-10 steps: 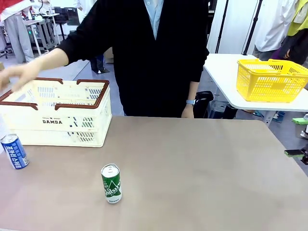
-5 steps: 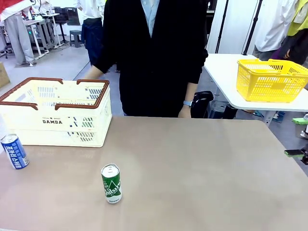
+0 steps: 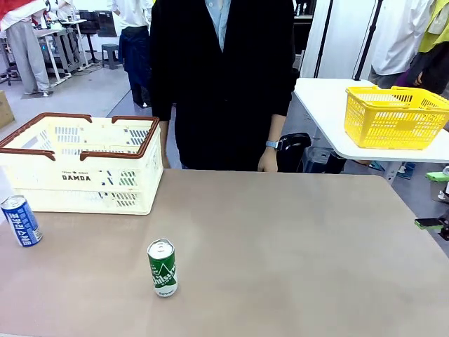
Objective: Place the drinks into the Shopping basket.
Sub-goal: Pick up one drink and place it into the Shopping basket.
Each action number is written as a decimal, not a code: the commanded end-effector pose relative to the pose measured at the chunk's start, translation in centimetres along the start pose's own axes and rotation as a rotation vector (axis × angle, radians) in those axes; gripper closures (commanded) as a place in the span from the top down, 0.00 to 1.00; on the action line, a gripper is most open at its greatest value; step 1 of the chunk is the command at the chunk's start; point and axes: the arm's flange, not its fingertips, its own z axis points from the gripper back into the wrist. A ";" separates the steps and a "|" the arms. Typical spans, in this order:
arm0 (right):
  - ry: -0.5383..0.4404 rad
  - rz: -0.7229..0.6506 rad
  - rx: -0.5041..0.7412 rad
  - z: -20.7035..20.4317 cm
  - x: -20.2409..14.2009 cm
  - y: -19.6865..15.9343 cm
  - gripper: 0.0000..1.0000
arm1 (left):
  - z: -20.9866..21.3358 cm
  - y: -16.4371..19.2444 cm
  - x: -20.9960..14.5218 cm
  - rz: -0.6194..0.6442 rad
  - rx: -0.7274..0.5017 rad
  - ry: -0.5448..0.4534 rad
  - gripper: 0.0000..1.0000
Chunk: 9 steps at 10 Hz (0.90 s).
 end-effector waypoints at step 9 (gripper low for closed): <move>0.001 0.004 0.006 0.1 -0.1 0.4 1.00 | -38.7 -14.5 6.7 -0.177 0.273 0.514 1.00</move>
